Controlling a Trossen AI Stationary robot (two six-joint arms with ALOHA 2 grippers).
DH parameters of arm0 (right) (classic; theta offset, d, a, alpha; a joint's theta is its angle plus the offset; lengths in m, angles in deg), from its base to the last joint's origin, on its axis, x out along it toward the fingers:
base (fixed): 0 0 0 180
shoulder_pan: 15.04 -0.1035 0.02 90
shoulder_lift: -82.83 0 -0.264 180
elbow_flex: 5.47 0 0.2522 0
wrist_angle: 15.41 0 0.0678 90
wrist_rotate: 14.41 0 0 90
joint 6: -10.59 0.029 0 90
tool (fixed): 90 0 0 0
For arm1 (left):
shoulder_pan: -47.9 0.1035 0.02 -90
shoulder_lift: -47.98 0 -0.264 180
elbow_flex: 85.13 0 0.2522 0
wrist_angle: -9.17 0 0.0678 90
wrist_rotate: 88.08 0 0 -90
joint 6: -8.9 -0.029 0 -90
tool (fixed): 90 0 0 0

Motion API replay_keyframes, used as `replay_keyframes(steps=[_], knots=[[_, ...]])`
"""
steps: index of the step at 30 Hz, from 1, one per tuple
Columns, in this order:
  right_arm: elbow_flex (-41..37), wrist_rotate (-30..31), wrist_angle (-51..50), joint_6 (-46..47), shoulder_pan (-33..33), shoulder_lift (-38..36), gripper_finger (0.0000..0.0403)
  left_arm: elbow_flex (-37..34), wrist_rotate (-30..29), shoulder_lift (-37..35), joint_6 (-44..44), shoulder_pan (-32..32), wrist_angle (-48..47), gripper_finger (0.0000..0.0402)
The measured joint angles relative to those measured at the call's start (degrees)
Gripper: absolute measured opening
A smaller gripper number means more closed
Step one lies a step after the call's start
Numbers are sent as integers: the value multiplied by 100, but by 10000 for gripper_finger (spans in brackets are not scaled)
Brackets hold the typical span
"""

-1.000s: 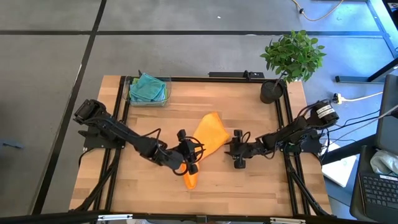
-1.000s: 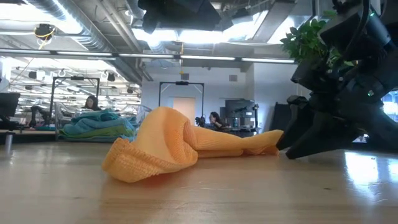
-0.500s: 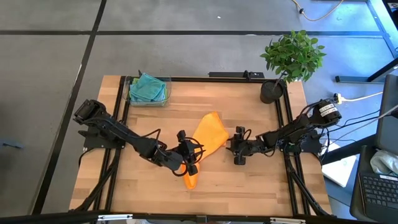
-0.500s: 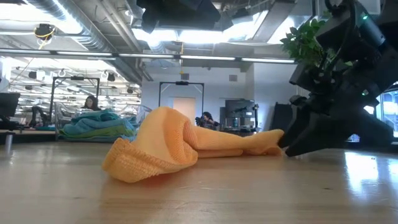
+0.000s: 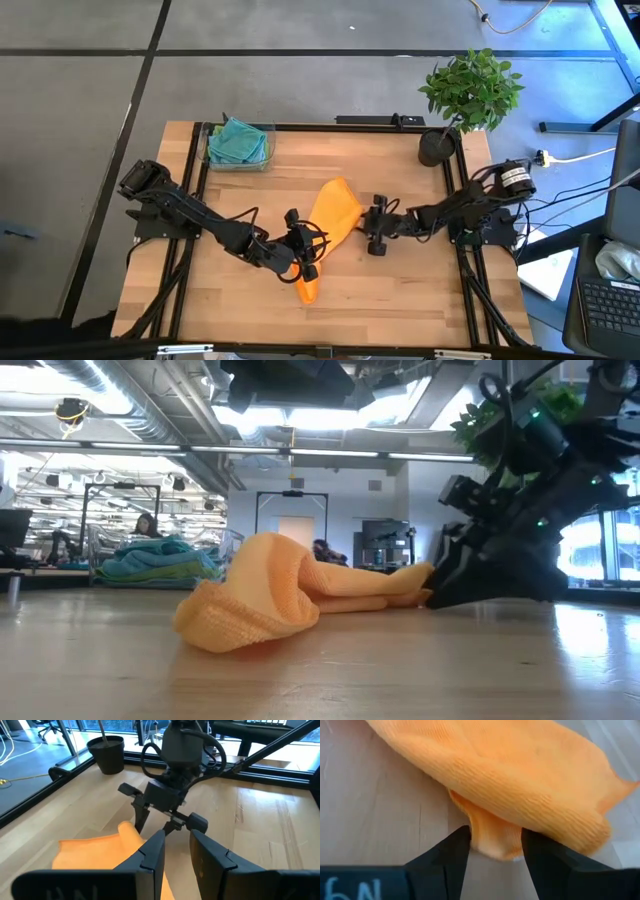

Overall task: Fold microfiber towels
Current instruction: Fold the orange microfiber cloth

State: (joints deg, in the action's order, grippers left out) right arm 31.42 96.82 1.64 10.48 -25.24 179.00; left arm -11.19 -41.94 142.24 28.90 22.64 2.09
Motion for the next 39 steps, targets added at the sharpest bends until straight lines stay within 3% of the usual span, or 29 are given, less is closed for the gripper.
replay_keyframes(steps=[6, 9, 17, 22, 28, 39], knots=[[7, 25, 428, -410, -2, 204, 182, 0, 0, 0, -2, 0, 1, 82], [10, 36, 373, -603, -11, 186, 159, 0, 0, 0, -4, 0, 0, 82], [17, -29, 75, -999, -216, 184, 15, 0, 0, 0, -6, -4, 0, 82], [4, 25, -116, -1123, -615, 17, 18, 0, 0, 0, -14, -3, 0, 82], [8, -118, -527, -1243, -1115, -834, 7, 0, 0, 0, -17, -2, -9, 82], [934, 59, -2448, -1244, -1950, -2458, 6, 0, 0, 0, -15, 0, -2, 82]])
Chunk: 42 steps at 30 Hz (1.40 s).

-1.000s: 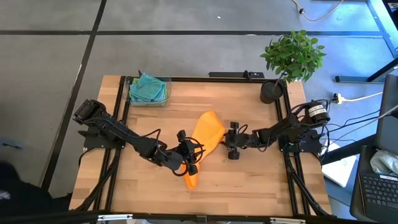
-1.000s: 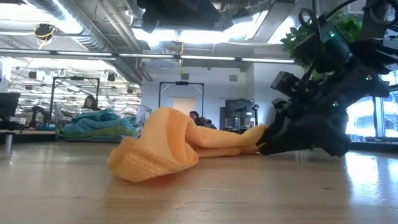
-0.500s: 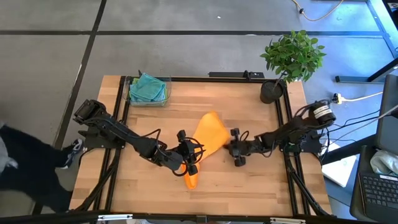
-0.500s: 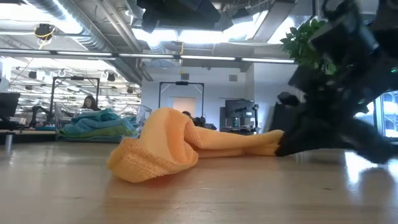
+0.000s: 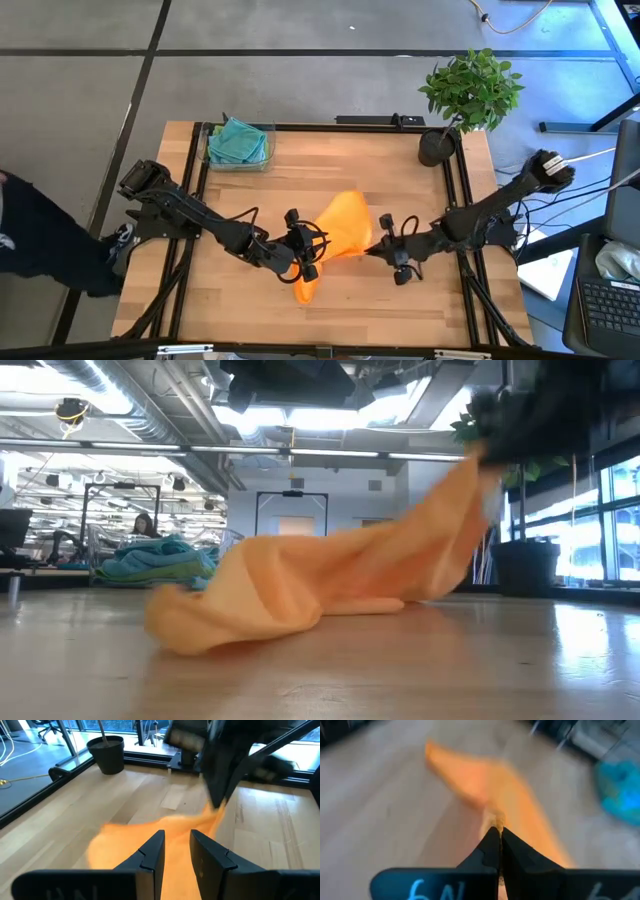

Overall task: Fold microfiber towels
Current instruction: Fold the orange microfiber cloth

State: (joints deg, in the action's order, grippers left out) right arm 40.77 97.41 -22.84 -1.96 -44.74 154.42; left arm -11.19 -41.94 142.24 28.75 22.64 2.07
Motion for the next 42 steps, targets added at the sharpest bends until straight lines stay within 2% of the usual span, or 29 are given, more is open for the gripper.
replay_keyframes(steps=[5, 10, 15, 21, 27, 30, 34, 38, 42], knots=[[666, 431, -466, -674, -170, -383, 11, 0, 0, 0, 2, 0, 23, 82], [1248, 613, -1220, -1021, -114, -442, 5, 0, 0, 0, -58, 0, 45, 82], [1331, 624, -1513, -1016, -78, -440, 12, 0, 27, 0, -77, -2, 46, 82], [1324, 629, -1471, -933, -21, -437, 4, 0, 396, 0, -96, -2, 170, 82], [1321, -360, -1911, -34, 73, -217, 12, 0, 715, -2, -431, 54, 837, 82], [1321, -870, -2582, 445, 68, 1, 11, 0, 1180, -2, -77, 60, 695, 82], [1315, -1944, -3539, 1052, 65, 409, 7, 0, 1658, -2, 409, 13, 434, 82], [988, -2697, -3563, 1336, -41, 843, 12, 0, 1749, -2, 522, -107, 440, 82], [610, -2906, -3340, 1423, -140, 1197, 15, 0, 1749, -2, 550, -211, 437, 82]])
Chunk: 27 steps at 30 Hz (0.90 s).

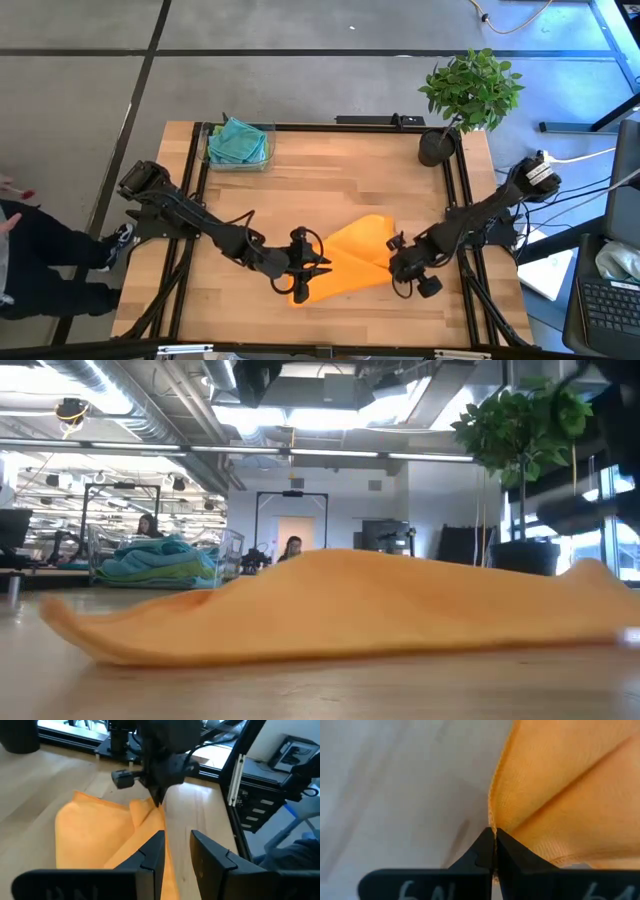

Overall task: Fold microfiber towels
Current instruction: Fold the orange microfiber cloth

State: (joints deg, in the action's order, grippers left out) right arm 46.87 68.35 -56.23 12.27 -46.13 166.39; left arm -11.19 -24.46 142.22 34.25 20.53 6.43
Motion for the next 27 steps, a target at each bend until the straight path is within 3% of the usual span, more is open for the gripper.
replay_keyframes(steps=[7, 11, 13, 20, 27], knots=[[-415, -46, 577, 255, -6, 121, 6, 0, -118, 0, -53, -119, 17, 82], [-503, -69, 877, 411, -9, 112, 17, 8, -1109, 77, -463, -279, 20, 82], [-504, -73, 882, 509, -20, 113, 21, 0, -1280, 117, -626, -268, -60, 82], [-502, -9, 836, 555, -168, 118, 7, 9, 75, 434, -156, -258, 24, 82], [-506, -30, 826, 718, -170, 123, 21, 2, 502, 881, 29, -640, -8, 82]])
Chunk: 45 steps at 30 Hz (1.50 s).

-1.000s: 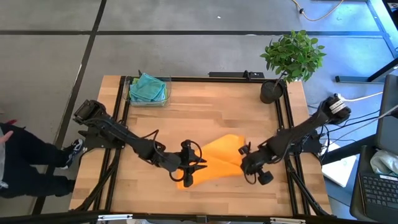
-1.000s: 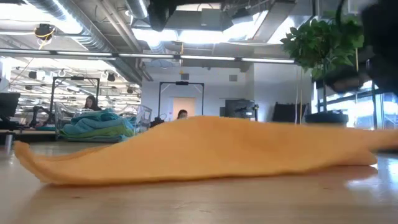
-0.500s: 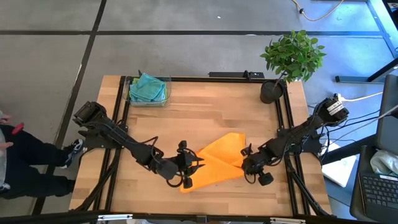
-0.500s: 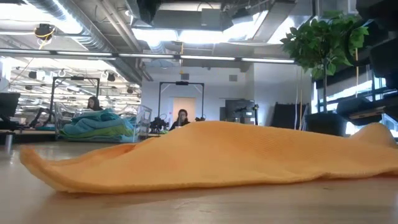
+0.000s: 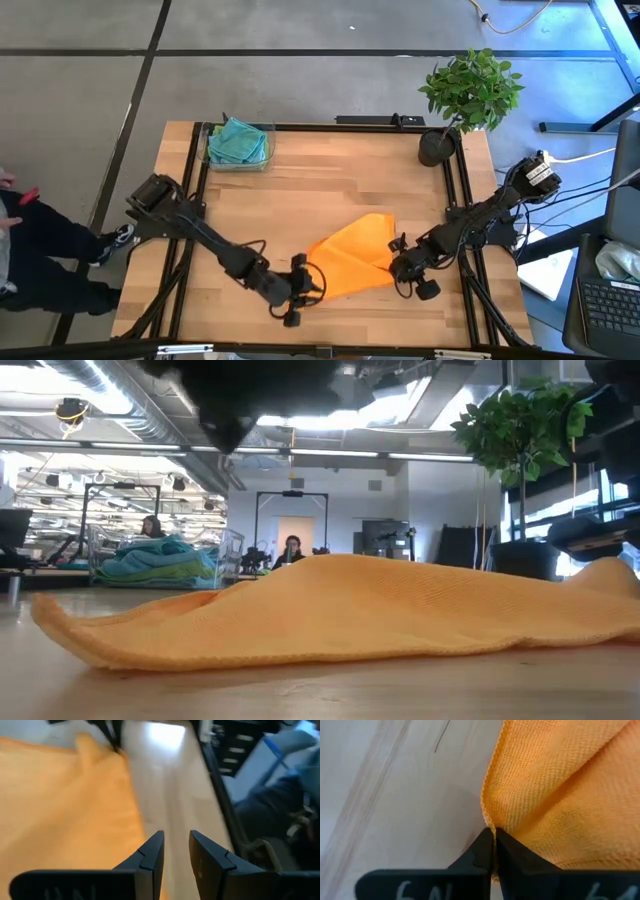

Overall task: Fold microfiber towels
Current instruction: Fold the orange microfiber cloth

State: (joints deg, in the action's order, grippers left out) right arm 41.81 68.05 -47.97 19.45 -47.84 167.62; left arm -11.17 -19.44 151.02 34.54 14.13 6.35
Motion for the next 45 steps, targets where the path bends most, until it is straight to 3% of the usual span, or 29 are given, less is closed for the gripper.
replay_keyframes(steps=[6, 11, 14, 18, 27, 36, 45], knots=[[-7, -461, -88, 124, -2, 2, 18, -2, -411, -36, 458, -530, -53, 82], [-9, -841, -99, 140, -9, 4, 7, -2, -585, -20, 1574, -876, -932, 82], [-9, -876, -110, 140, -13, 7, 10, -2, -826, -20, 1731, -980, -1086, 82], [-9, -897, -150, 141, -15, 7, 22, 41, -915, -20, 1446, -974, -1107, 82], [-9, -865, -167, 129, -15, 4, 12, 796, -918, 121, 320, -908, -2345, 81], [-9, -839, -171, 364, -30, 3, 25, 1451, -9, 1050, -523, -665, -3051, 81], [-9, -827, -171, 299, -46, 2, 20, 1636, 35, 1107, -6, -707, -3424, 106]])
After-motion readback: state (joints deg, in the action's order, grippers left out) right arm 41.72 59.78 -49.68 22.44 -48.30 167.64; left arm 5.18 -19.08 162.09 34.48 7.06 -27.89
